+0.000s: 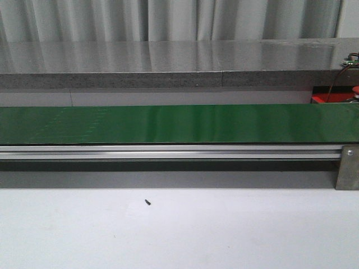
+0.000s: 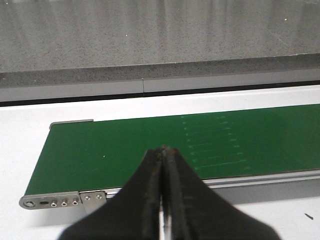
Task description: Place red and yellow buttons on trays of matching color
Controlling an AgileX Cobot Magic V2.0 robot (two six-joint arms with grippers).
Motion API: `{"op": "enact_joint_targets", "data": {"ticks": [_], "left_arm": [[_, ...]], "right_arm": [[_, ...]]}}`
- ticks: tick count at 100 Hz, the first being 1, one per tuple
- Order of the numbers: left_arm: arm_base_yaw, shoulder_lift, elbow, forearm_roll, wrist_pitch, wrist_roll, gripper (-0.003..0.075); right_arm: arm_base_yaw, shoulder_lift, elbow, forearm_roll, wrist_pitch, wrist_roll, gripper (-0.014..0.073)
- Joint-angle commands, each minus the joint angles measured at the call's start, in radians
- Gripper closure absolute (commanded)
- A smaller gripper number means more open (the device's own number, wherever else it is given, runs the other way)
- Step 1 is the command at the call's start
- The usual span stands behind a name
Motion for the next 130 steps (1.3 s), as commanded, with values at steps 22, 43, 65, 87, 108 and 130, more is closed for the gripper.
{"op": "enact_joint_targets", "data": {"ticks": [22,43,65,87,108,130], "left_arm": [[-0.007,0.008,-0.028,-0.029,-0.078,-0.002,0.074],[-0.007,0.008,-0.028,-0.029,-0.078,-0.002,0.074],[-0.007,0.008,-0.028,-0.029,-0.078,-0.002,0.074],[-0.007,0.008,-0.028,-0.029,-0.078,-0.002,0.074],[-0.007,0.008,-0.028,-0.029,-0.078,-0.002,0.074],[-0.007,0.008,-0.028,-0.029,-0.097,-0.002,0.074]], "right_arm": [[0.0,-0.021,0.014,-0.016,-0.111,0.003,0.069],[0.0,-0.021,0.014,-0.016,-0.111,0.003,0.069],[0.0,-0.021,0.014,-0.016,-0.111,0.003,0.069],[0.0,-0.021,0.014,-0.016,-0.11,0.003,0.069],[0.0,-0.021,0.014,-0.016,-0.11,0.003,0.069],[0.0,-0.021,0.014,-0.016,-0.11,0.003,0.069]]}}
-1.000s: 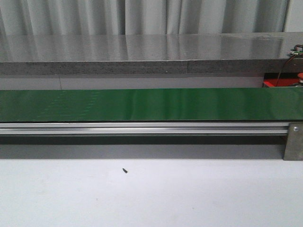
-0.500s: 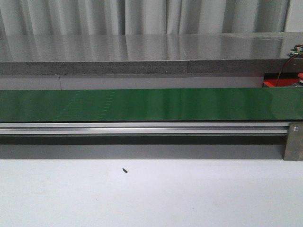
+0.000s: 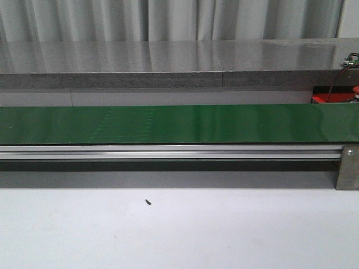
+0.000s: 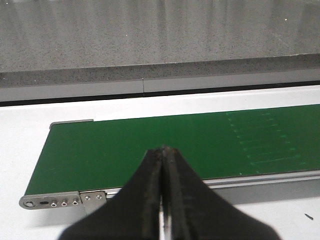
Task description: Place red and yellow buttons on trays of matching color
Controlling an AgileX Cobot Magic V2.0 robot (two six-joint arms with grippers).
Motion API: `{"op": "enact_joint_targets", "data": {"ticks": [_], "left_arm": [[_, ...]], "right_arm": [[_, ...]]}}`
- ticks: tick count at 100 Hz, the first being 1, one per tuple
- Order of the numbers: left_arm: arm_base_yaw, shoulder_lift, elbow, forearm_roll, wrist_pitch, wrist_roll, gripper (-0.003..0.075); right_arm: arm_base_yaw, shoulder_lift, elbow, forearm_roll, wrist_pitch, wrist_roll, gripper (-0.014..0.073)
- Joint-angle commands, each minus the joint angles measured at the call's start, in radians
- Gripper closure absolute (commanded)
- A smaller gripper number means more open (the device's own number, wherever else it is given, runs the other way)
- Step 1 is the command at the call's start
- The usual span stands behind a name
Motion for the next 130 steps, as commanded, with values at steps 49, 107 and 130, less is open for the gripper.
{"op": "enact_joint_targets", "data": {"ticks": [49,107,130], "left_arm": [[-0.093,-0.118,0.2,0.467,-0.476,-0.437,0.074],[-0.094,-0.44,0.532,0.521,-0.526,-0.502,0.074],[-0.096,-0.44,0.55,0.561,-0.57,-0.562,0.074]], "right_arm": [[0.0,-0.019,-0.017,-0.016,-0.084,-0.001,0.069],[0.0,-0.018,-0.017,-0.016,-0.083,-0.001,0.069],[0.0,-0.018,-0.017,-0.016,-0.079,-0.001,0.069]]}}
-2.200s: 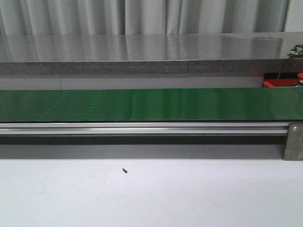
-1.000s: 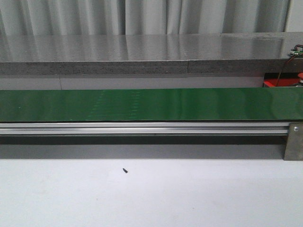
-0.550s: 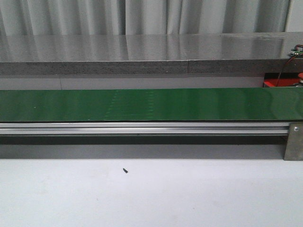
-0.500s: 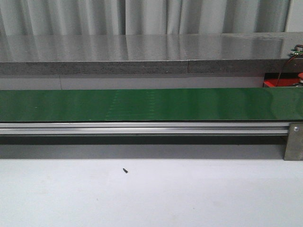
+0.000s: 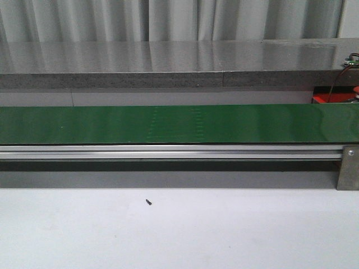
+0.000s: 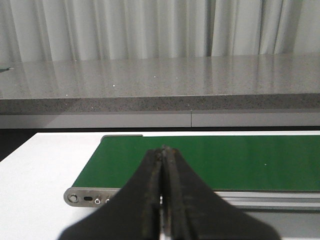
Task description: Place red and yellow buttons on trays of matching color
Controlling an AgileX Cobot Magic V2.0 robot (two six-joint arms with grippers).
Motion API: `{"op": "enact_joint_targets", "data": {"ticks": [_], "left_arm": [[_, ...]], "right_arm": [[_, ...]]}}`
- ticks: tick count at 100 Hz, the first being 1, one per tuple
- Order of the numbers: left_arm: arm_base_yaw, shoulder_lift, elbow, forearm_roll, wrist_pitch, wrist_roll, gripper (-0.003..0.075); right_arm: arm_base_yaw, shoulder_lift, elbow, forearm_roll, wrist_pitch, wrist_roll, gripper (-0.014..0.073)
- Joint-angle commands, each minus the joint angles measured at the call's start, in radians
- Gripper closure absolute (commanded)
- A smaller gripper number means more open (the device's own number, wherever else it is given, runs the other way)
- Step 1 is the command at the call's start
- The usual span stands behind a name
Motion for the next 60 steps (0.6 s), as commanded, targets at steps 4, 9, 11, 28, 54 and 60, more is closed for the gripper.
{"op": "enact_joint_targets", "data": {"ticks": [4,9,11,28,54,60], "left_arm": [[-0.012,-0.034,0.041,0.008,-0.091,-0.019,0.074],[-0.017,-0.034,0.041,0.008,-0.091,-0.019,0.074],[-0.019,-0.034,0.041,0.008,-0.091,-0.019,0.074],[-0.026,-0.034,0.041,0.008,-0.083,-0.019,0.074],[-0.026,-0.034,0.041,0.008,-0.083,-0.019,0.074],[-0.026,-0.034,0.041,0.008,-0.083,-0.019,0.074]], "right_arm": [[0.0,-0.018,-0.018,-0.016,-0.079,-0.001,0.069],[0.0,-0.018,-0.018,-0.016,-0.079,-0.001,0.069],[0.0,-0.018,-0.018,-0.016,-0.079,-0.001,0.069],[0.0,-0.018,-0.018,-0.016,-0.079,-0.001,0.069],[0.0,-0.018,-0.018,-0.016,-0.079,-0.001,0.069],[0.0,-0.018,-0.018,-0.016,-0.079,-0.001,0.069]]}}
